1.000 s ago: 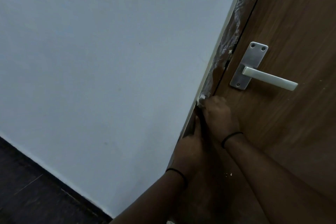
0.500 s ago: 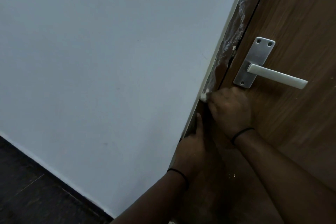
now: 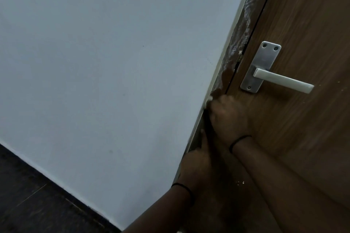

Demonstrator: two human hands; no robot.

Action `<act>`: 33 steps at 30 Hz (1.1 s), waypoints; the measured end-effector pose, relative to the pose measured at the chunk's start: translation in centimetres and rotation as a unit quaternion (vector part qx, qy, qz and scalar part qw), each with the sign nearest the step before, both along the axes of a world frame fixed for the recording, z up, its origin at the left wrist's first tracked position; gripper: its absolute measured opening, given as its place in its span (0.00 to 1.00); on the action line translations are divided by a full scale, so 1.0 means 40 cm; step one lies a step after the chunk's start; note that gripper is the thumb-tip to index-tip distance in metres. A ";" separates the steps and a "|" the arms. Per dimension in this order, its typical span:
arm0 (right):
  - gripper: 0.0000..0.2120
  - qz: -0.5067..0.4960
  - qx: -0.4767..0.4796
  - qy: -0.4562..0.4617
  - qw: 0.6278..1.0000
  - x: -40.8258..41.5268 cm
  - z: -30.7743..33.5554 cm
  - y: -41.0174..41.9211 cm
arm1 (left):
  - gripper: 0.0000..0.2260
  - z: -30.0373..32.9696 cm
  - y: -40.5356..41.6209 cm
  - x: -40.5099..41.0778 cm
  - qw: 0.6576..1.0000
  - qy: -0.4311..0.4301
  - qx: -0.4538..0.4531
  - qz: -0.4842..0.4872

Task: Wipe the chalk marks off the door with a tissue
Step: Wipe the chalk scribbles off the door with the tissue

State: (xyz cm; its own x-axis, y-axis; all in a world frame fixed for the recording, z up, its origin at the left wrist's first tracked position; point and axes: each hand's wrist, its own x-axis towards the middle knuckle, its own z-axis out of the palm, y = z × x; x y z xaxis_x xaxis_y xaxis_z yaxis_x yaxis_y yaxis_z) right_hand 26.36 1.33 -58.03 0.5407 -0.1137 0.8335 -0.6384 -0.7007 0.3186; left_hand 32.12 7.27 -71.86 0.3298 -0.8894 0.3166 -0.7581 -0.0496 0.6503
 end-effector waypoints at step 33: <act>0.02 -0.094 0.013 -0.033 0.995 -0.007 0.193 0.040 | 0.41 0.195 -0.050 0.005 0.989 -0.010 -0.142 0.046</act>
State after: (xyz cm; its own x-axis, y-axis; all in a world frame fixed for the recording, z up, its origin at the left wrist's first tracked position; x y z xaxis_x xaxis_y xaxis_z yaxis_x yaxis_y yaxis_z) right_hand 26.09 2.93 -50.32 0.4516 -0.2290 0.8623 -0.7777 -0.5747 0.2547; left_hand 32.32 5.27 -64.06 0.3959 -0.7308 0.5560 -0.7719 0.0632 0.6326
